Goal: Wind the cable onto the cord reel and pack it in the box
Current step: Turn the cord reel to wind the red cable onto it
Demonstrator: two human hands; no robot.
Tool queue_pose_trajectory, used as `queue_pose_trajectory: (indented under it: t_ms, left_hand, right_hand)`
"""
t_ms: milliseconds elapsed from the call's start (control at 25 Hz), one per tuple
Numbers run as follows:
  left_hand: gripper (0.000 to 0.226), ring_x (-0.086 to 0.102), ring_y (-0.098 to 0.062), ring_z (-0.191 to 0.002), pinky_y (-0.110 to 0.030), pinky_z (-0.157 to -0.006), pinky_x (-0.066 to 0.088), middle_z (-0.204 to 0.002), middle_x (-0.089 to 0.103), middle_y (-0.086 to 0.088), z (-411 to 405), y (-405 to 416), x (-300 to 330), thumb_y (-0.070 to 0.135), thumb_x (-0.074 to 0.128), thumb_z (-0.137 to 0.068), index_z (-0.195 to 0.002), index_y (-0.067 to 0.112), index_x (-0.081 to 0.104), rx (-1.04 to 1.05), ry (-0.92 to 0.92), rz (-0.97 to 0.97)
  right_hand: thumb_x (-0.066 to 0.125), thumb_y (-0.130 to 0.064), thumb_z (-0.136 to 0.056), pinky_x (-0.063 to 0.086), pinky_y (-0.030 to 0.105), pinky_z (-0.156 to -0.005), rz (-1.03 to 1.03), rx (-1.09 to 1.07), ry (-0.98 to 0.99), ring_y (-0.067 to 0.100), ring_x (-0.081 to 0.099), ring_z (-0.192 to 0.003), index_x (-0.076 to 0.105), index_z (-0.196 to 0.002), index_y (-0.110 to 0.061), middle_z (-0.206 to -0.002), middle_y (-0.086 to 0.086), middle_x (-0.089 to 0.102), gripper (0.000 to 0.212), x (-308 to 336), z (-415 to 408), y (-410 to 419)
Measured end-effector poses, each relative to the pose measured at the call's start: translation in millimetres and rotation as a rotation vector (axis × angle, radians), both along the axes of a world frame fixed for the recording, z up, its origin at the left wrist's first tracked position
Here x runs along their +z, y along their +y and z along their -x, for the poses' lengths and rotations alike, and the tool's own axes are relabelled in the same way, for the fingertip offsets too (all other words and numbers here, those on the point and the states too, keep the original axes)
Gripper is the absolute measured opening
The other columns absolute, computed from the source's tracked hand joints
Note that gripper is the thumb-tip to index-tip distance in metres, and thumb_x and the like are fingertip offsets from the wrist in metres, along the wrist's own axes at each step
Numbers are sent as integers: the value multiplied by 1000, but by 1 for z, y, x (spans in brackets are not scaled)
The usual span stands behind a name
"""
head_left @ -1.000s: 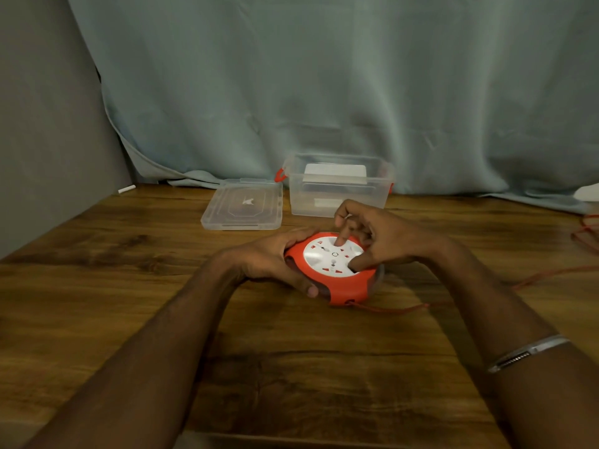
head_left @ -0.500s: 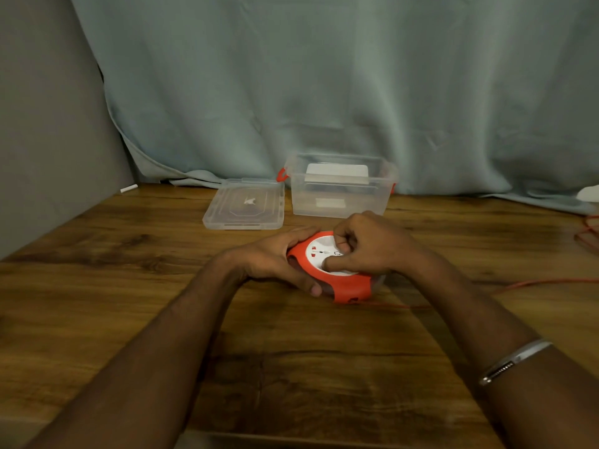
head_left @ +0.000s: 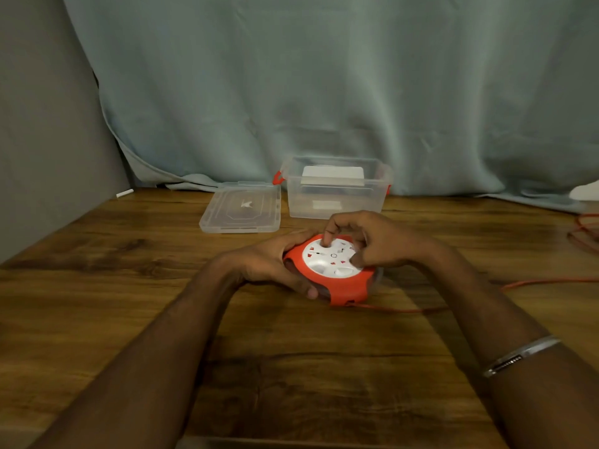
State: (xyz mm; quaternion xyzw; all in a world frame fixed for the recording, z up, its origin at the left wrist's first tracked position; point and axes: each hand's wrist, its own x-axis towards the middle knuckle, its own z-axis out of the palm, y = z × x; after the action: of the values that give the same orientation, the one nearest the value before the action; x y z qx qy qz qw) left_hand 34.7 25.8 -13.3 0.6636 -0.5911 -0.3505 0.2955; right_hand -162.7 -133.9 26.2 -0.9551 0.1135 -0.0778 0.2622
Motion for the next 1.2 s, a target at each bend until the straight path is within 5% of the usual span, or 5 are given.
queue_pose_trajectory:
  t_ms: [320, 480, 640, 960, 1200]
  left_hand:
    - [118, 57, -6, -131, -23, -106, 51, -143, 57, 20, -2, -2, -5, 23, 103, -58, -153, 42, 36, -36, 20, 45]
    - [131, 53, -3, -130, -19, -104, 48, -143, 51, 23, 3, -4, -4, 39, 104, -50, -159, 37, 31, -9, -23, 53]
    - [140, 50, -8, -135, -30, -114, 47, -151, 47, 18, 2, -3, -5, 49, 101, -45, -163, 37, 28, 35, -51, 83]
    - [124, 52, -3, -132, -12, -102, 47, -145, 46, 24, 2, -6, -12, 40, 100, -48, -150, 44, 30, -4, -72, 100]
    - [112, 55, -4, -132, -19, -105, 51, -148, 50, 20, -1, -8, -14, 29, 104, -57, -143, 53, 37, -27, -37, 117]
  right_hand:
    - [75, 11, -74, 47, 15, -53, -57, 26, 23, -6, 59, -60, 51, -120, -23, -121, 1, 75, 62, 4, 6, -4]
    - [83, -8, -67, 61, 46, -73, -12, 2, -17, 20, 70, -99, 56, -113, -30, -109, -7, 73, 57, 0, 7, -6]
    - [92, -40, -63, 52, 38, -67, 107, -57, -41, 11, 63, -81, 56, -103, -33, -94, -5, 72, 53, 0, 4, -3]
    - [77, -64, -68, 46, 34, -61, 375, -248, -1, 12, 59, -70, 59, -73, -21, -71, -8, 62, 47, -9, -3, 14]
    - [79, -38, -78, 52, 35, -65, 243, -137, -73, 11, 65, -77, 64, -80, -28, -77, -8, 68, 18, -4, -5, 15]
